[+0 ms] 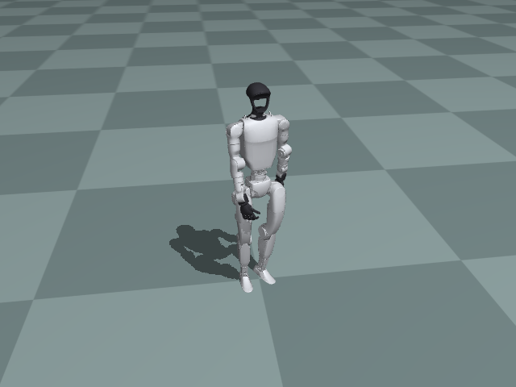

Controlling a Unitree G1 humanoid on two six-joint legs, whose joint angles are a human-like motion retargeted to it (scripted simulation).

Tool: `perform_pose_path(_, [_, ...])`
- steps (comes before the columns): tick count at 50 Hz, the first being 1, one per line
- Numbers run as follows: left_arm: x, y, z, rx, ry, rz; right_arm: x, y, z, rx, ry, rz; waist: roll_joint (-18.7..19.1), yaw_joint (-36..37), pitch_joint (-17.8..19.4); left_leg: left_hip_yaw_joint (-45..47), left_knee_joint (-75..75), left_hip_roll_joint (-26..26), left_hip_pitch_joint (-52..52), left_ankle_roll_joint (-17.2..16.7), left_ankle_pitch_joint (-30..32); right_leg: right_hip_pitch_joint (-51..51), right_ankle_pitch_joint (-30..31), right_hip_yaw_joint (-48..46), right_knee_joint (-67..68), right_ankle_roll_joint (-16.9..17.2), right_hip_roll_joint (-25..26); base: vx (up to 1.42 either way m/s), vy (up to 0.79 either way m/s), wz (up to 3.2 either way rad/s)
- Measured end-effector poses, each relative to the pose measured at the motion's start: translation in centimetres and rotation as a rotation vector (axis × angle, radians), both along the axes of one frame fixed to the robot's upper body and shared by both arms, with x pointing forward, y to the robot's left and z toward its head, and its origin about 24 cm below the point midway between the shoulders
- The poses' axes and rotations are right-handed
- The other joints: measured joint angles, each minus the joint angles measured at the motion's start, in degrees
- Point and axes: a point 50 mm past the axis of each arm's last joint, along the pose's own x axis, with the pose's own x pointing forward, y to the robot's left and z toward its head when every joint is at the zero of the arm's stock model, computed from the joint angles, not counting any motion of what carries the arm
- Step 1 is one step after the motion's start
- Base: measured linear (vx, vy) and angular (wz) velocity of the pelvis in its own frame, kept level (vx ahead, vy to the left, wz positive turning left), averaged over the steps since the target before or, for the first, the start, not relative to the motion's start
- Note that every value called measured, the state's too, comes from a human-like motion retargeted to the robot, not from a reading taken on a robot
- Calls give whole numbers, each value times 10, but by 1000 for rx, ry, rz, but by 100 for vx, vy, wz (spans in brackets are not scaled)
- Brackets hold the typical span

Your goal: In place motions

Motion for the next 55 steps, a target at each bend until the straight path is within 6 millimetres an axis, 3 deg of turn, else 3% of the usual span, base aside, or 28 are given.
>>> perform_pose_path(6, [-4,-3,1,1,-4,48,-15,-4,-4,-31,29,26,-1,-6,2,5,0,2,1,0,-1,-1,1,4,0,0,1,0,0,0])
perform_pose_path(12, [27,-5,-6,-5,-80,8,-63,-27,-12,-117,193,6,-1,-15,4,13,0,5,3,0,-3,-2,3,10,0,0,3,0,0,0])
perform_pose_path(17, [76,1,-10,-5,-186,-85,-115,-55,-12,-229,355,-27,-2,-18,6,21,0,7,5,0,-5,-3,4,14,0,1,4,0,0,0])
perform_pose_path(25, [183,19,-2,49,-482,-192,-186,-90,3,-364,564,-179,-2,-20,8,32,-1,9,5,-1,-5,-4,6,15,-2,0,4,0,0,0])
perform_pose_path(30, [237,23,13,93,-649,-219,-206,-95,8,-388,607,-287,-1,-21,7,32,-1,9,5,-1,-5,-4,6,14,-2,0,4,0,0,0])
perform_pose_path(35, [262,25,23,120,-730,-242,-202,-93,6,-377,597,-303,1,-17,7,32,0,9,4,-1,-4,-3,5,13,-3,-1,4,0,0,0])
perform_pose_path(40, [255,24,20,111,-708,-253,-177,-82,-1,-331,535,-241,2,-11,5,27,0,7,3,-1,-3,-2,4,9,-3,-1,3,0,0,0])
perform_pose_path(44, [226,21,9,82,-617,-237,-144,-67,-8,-266,450,-182,1,-4,4,20,0,4,3,-1,-2,0,3,6,-3,-2,2,1,1,9])
perform_pose_path(49, [169,14,-5,42,-441,-187,-91,-42,-13,-162,307,-100,-1,1,3,10,0,0,3,-1,0,3,1,2,-3,-3,0,1,1,28])
perform_pose_path(55, [82,8,-10,0,-219,-118,-28,-12,-7,-47,106,-34,-2,0,4,1,0,-2,3,-1,0,4,-1,-3,-3,-4,0,0,0,3])
